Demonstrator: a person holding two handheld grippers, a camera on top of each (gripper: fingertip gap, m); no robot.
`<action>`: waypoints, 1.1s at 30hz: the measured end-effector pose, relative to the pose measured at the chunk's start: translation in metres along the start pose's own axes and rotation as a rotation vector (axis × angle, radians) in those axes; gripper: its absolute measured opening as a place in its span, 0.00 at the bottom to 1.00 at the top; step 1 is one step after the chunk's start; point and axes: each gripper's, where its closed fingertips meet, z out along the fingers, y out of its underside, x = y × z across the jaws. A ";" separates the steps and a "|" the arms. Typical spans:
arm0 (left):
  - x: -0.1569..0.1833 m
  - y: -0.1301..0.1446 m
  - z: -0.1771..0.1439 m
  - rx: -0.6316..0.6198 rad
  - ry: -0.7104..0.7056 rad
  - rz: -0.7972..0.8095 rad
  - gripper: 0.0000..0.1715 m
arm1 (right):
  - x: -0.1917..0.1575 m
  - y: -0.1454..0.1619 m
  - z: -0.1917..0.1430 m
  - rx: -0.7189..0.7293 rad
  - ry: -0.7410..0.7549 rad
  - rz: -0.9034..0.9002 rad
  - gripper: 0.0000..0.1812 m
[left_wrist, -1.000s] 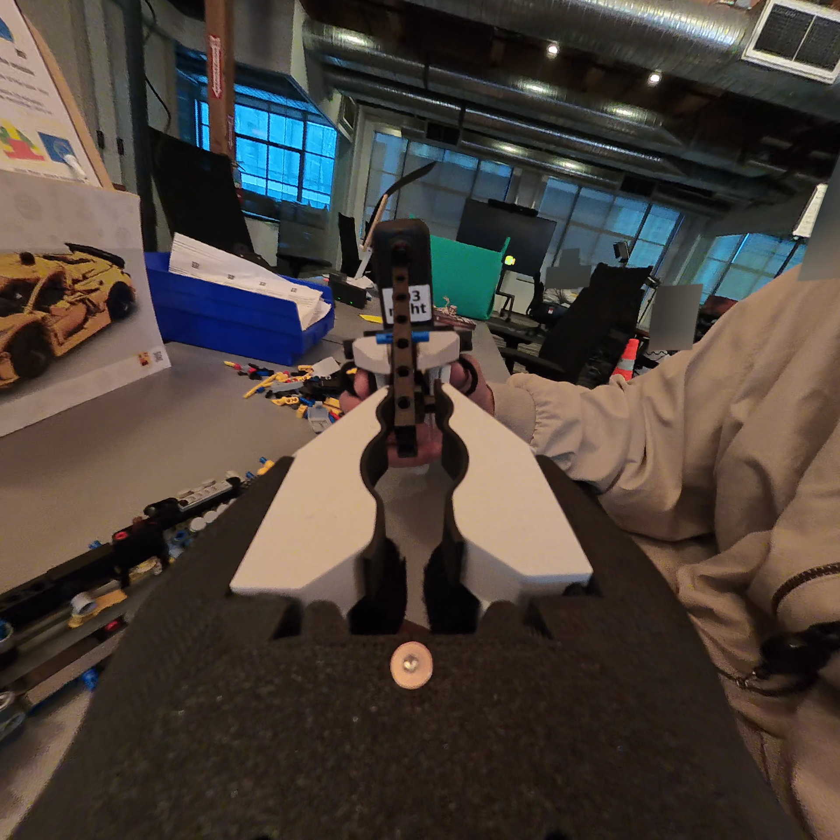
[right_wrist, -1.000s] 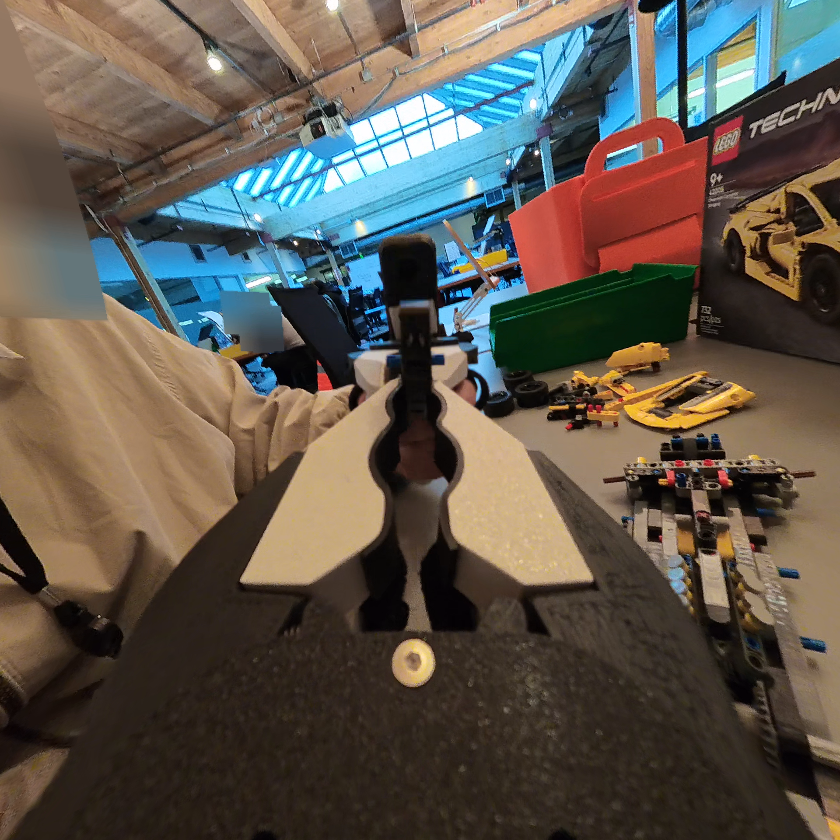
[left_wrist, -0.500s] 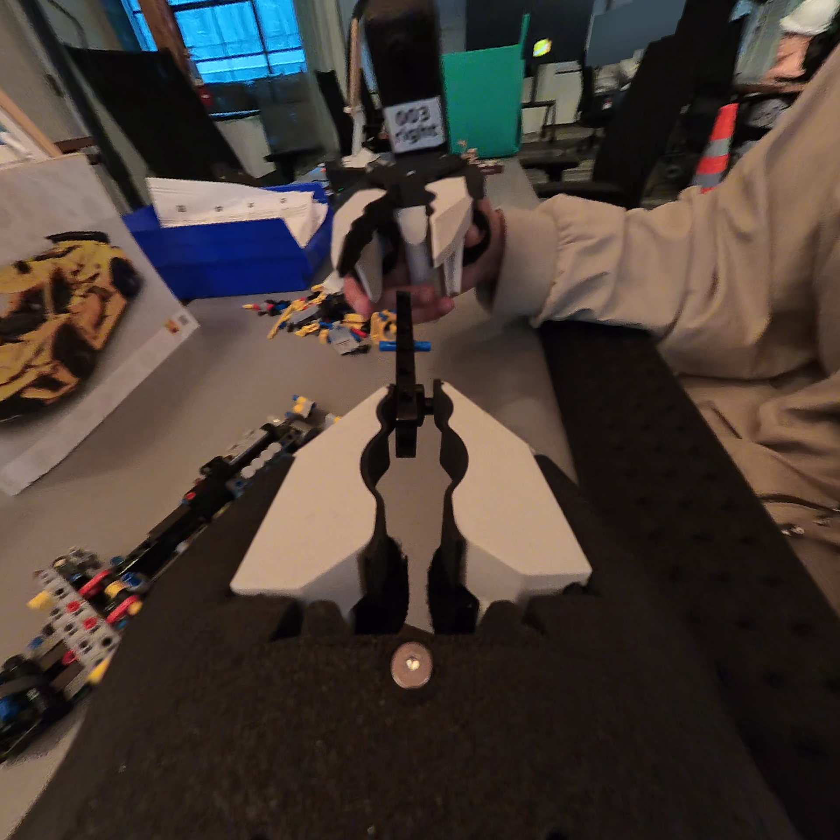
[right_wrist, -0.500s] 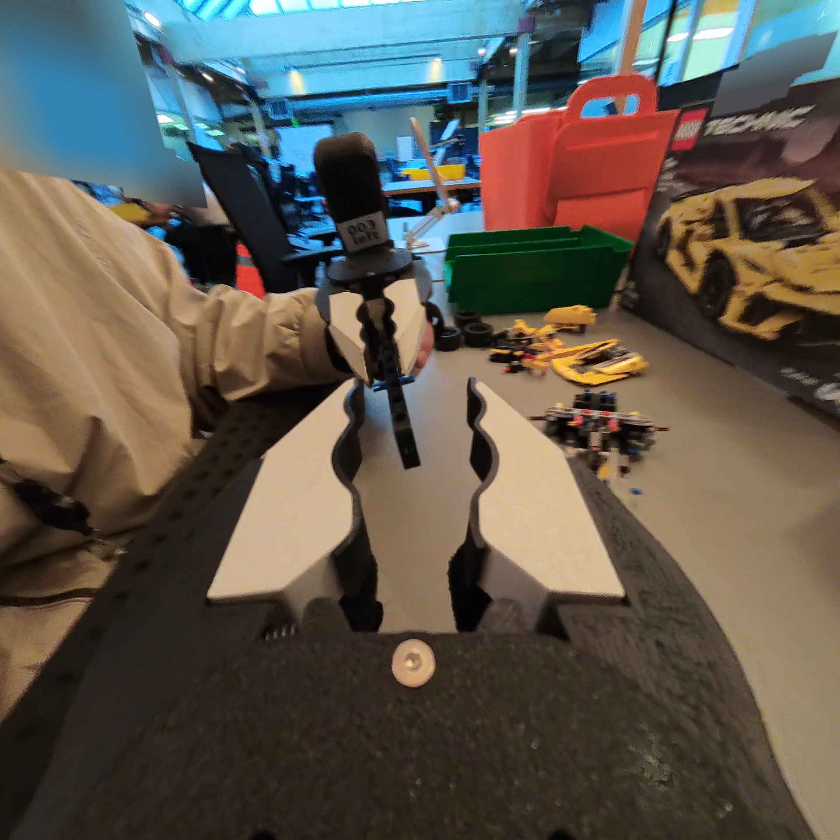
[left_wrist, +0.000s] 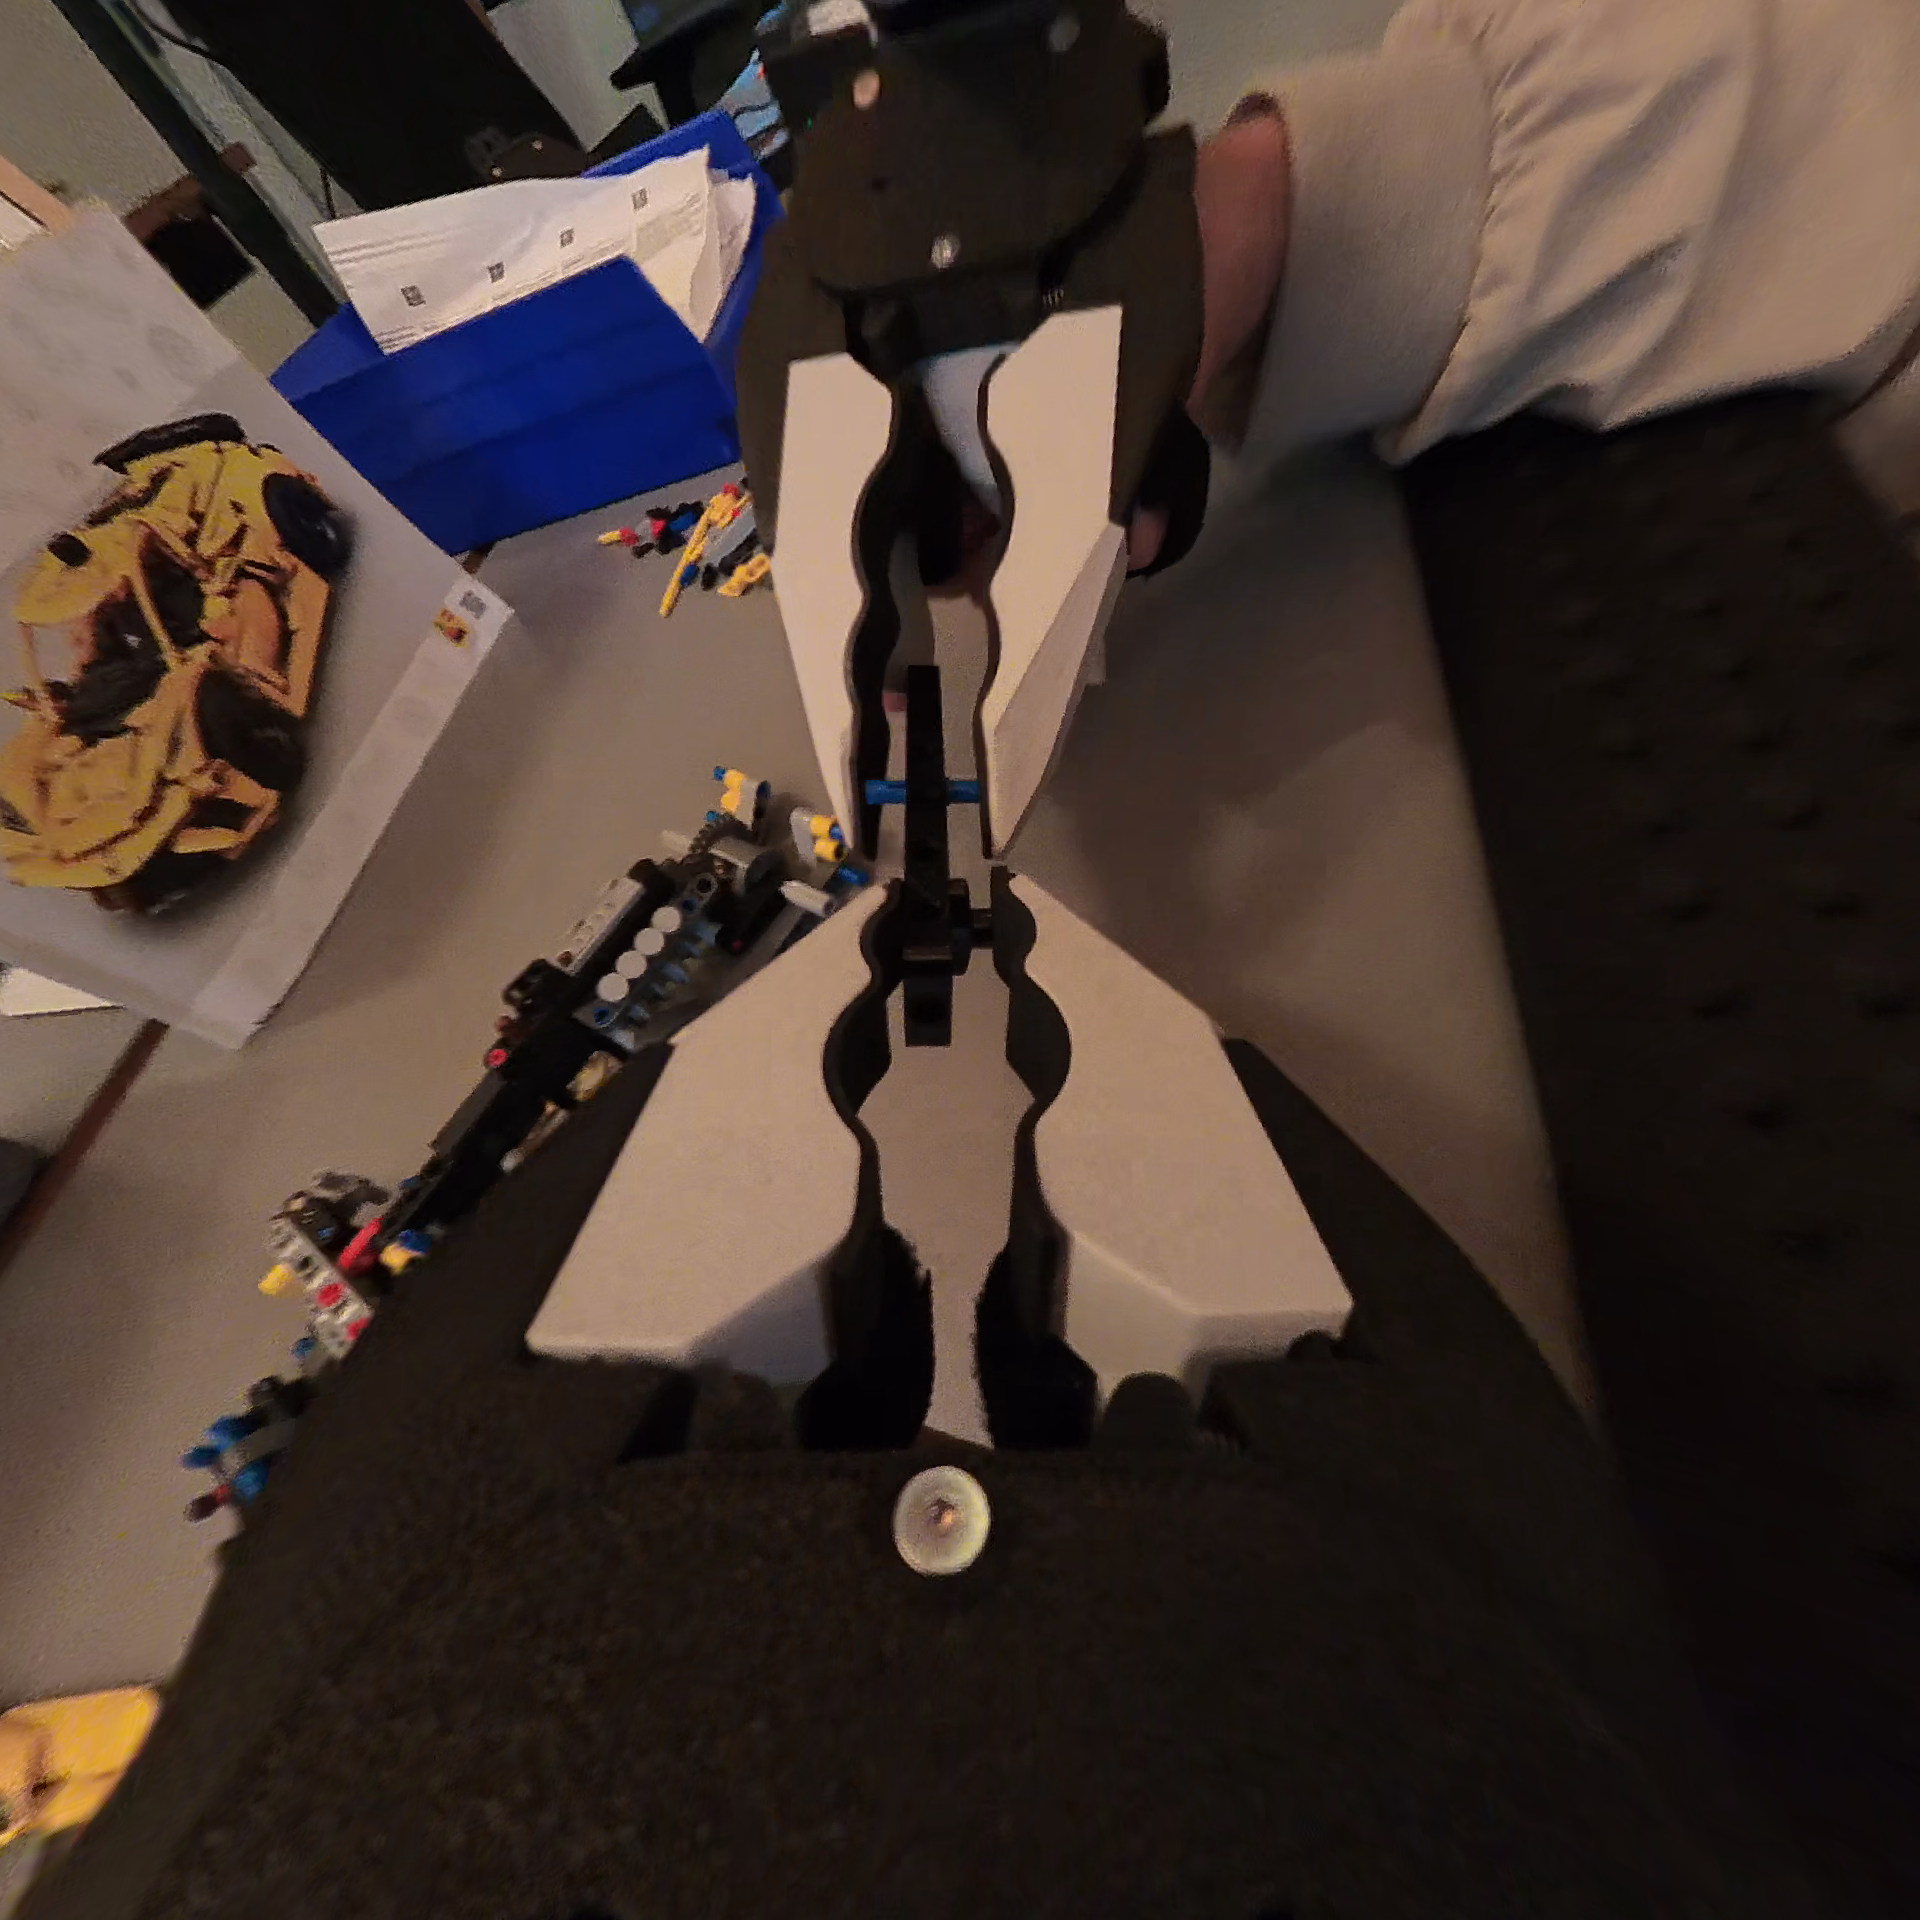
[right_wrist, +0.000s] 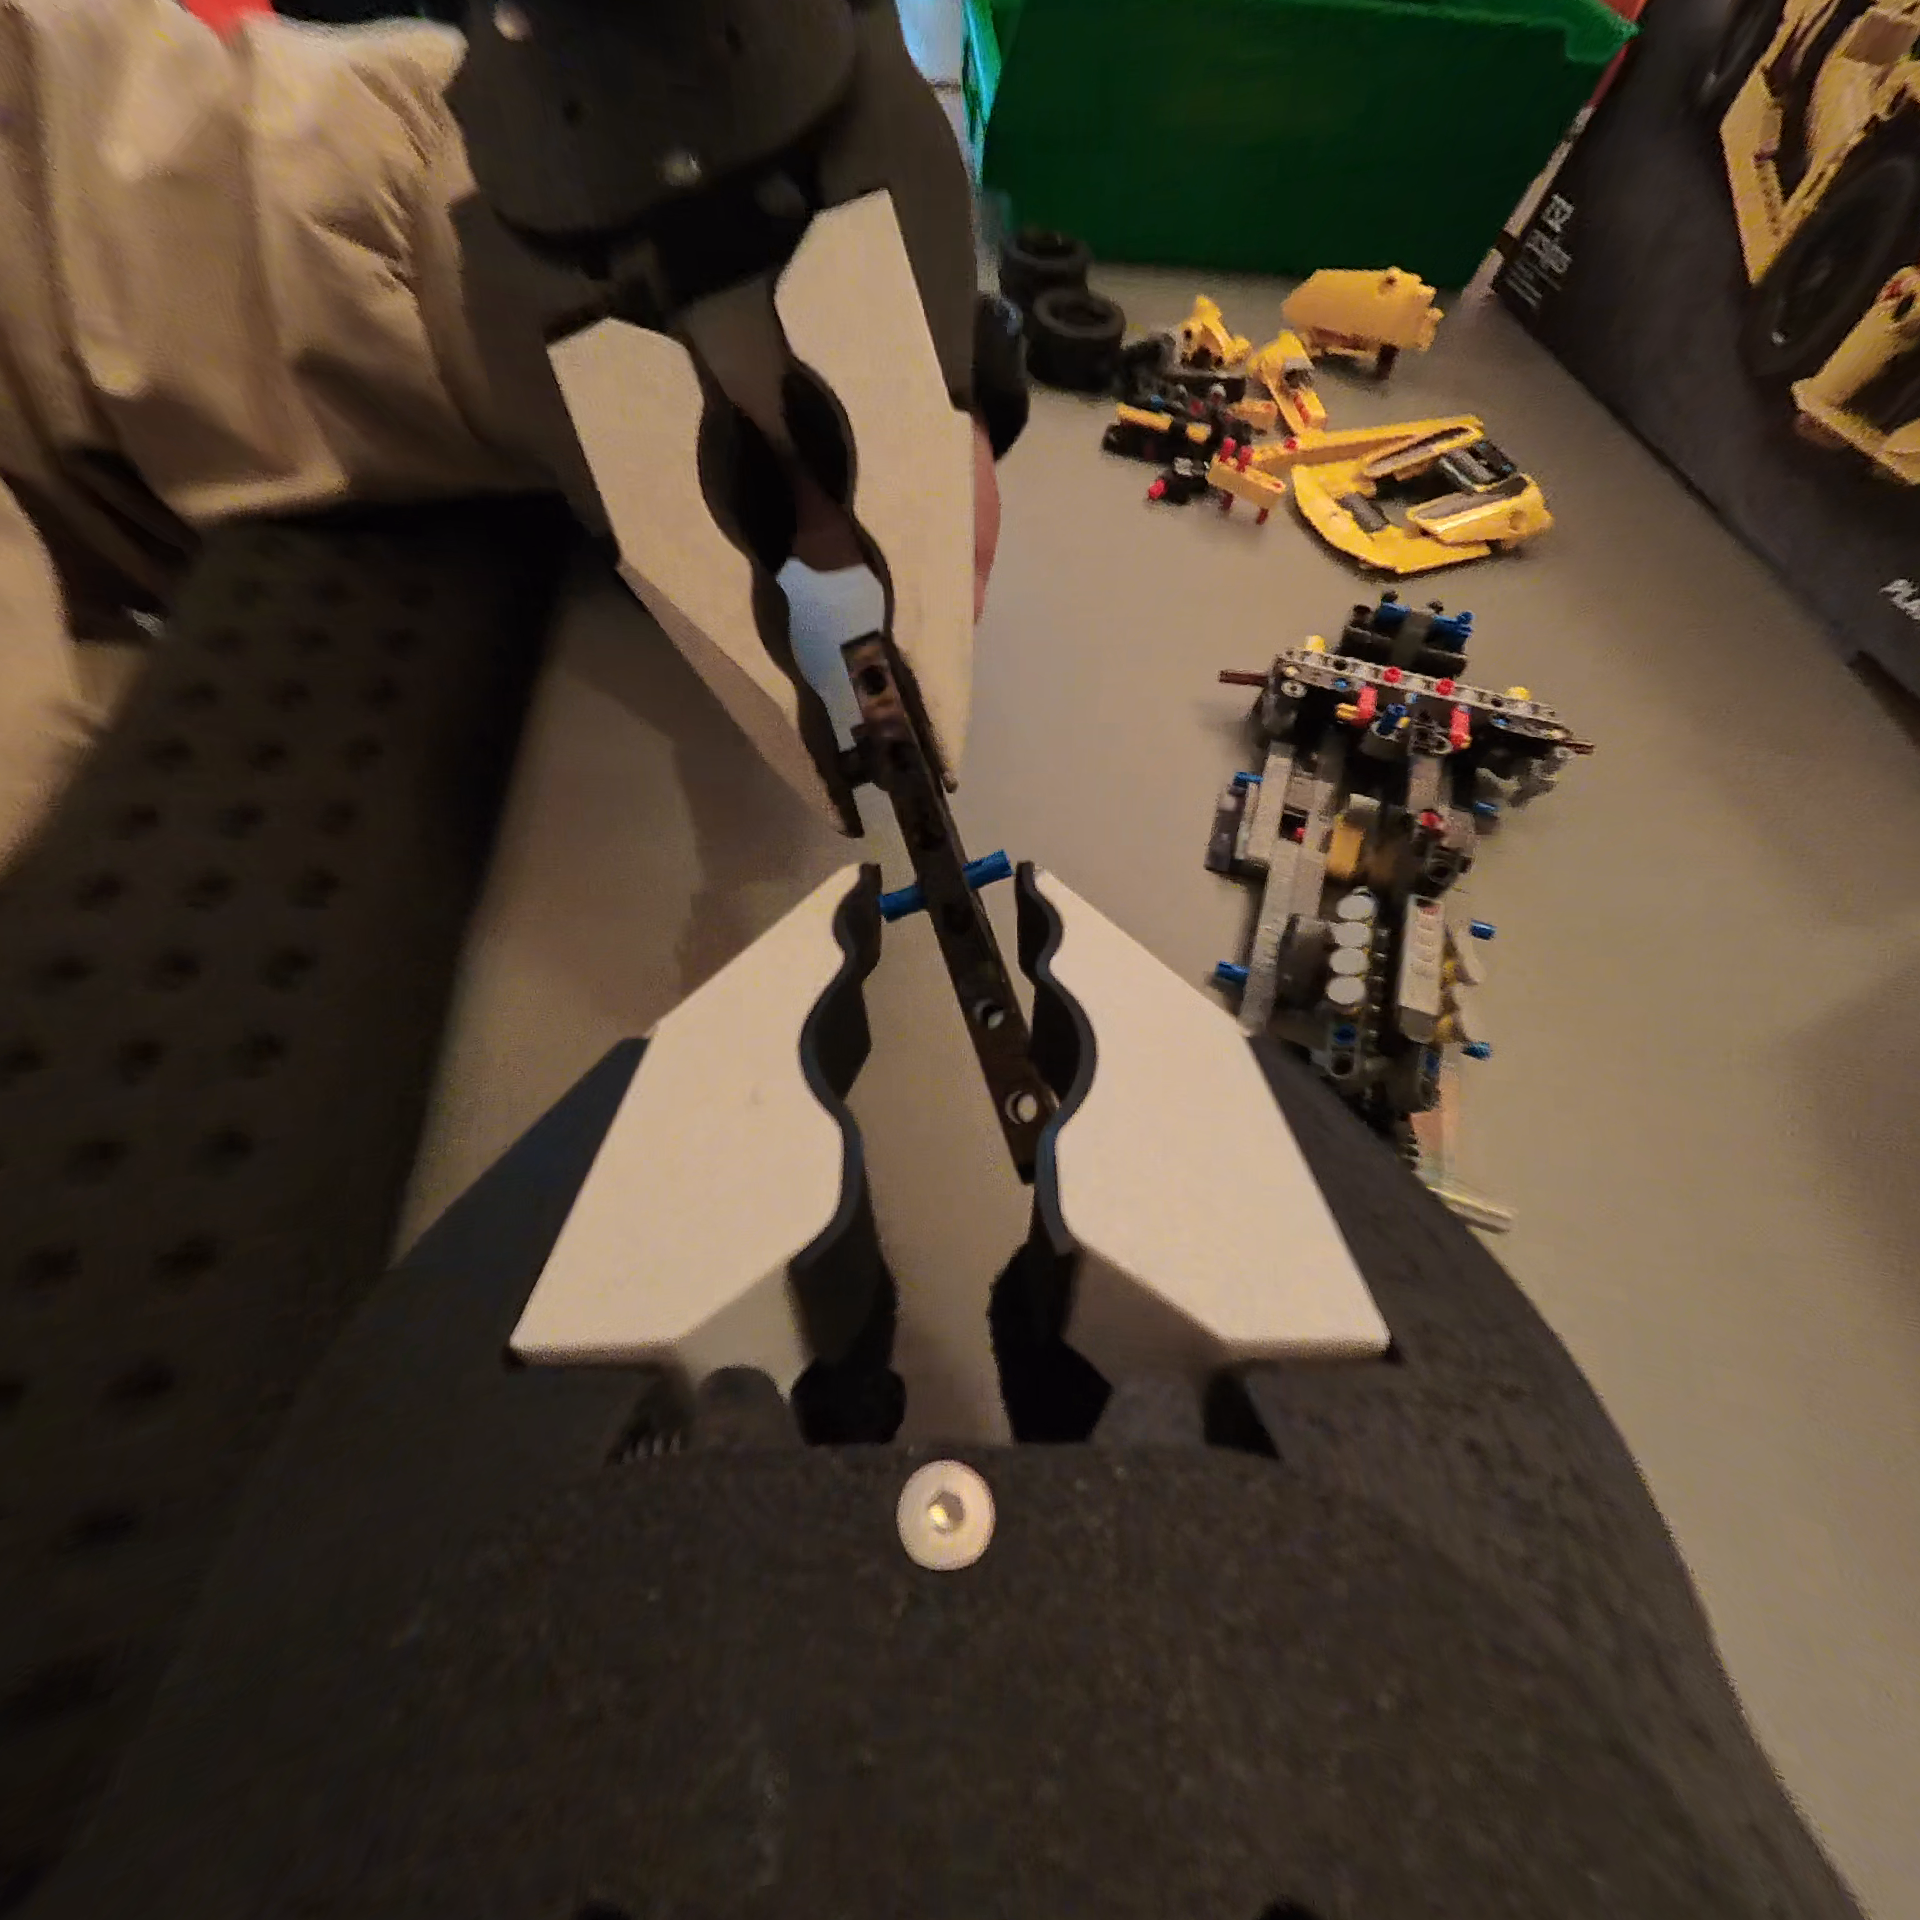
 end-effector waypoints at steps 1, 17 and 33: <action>-0.001 0.001 0.001 -0.018 -0.023 0.029 0.09 | 0.002 0.002 0.001 -0.018 0.031 -0.032 0.14; -0.002 0.020 0.011 -0.223 -0.176 0.330 0.09 | 0.016 0.016 0.010 -0.272 0.328 -0.381 0.10; -0.001 0.007 0.008 -0.155 -0.161 0.273 0.10 | 0.006 0.016 0.003 -0.349 0.303 -0.444 0.03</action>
